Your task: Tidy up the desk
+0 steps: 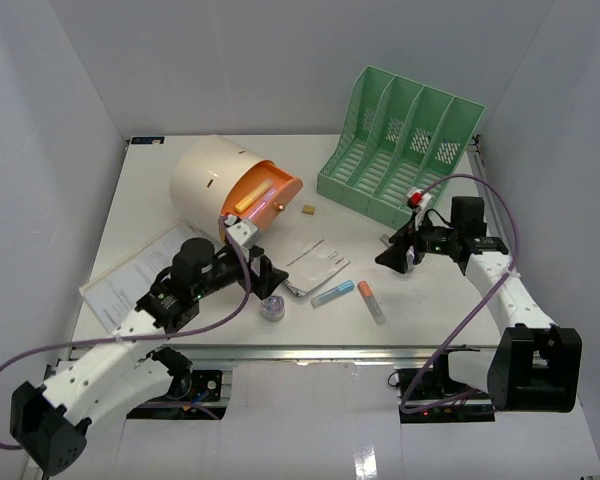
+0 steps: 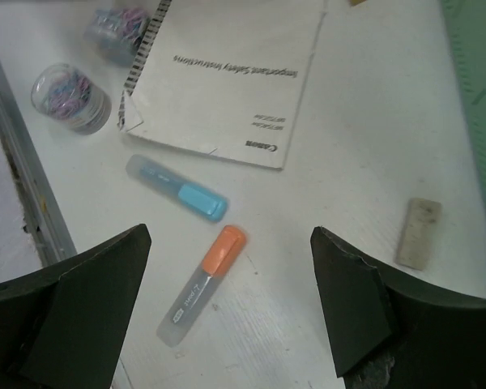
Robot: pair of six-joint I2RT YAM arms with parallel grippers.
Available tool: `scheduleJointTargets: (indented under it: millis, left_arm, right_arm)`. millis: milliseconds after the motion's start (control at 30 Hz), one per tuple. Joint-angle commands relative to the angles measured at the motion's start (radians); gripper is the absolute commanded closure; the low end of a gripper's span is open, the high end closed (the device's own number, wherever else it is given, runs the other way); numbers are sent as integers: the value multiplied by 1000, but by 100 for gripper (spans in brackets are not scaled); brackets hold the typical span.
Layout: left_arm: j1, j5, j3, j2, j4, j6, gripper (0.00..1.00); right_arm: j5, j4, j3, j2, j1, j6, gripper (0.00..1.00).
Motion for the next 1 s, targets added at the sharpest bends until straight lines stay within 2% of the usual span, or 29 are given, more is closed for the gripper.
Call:
scheduleJointTargets:
  millis: [0,100,200,333,533,667,967]
  left_arm:
    - [-71,124,102,196,-8,-147,2]
    - [-302,-65,151,316,10,-117,2]
    - [-411,-137,231,508,13,-90,2]
    - [-489,-217,358,725,-2,-30,2]
    - [-499,-364,561,963,-75,2,2]
    - [-499,-394,682,1061,-156,20,11]
    - [-497,-446,724,1131,-214,23,25]
  right_arm:
    - [-183,88,23,-46,-121,55,13]
    - [-185,79,28,-34,-128,56,13]
    - [-200,47,45,-19,-128,35,13]
    - [-201,25,55,-29,-129,18,13]
    - [-186,22,55,-65,-139,16,13]
    - [-187,20,57,-75,-147,15,12]
    - [-189,16,57,-76,-150,13,12]
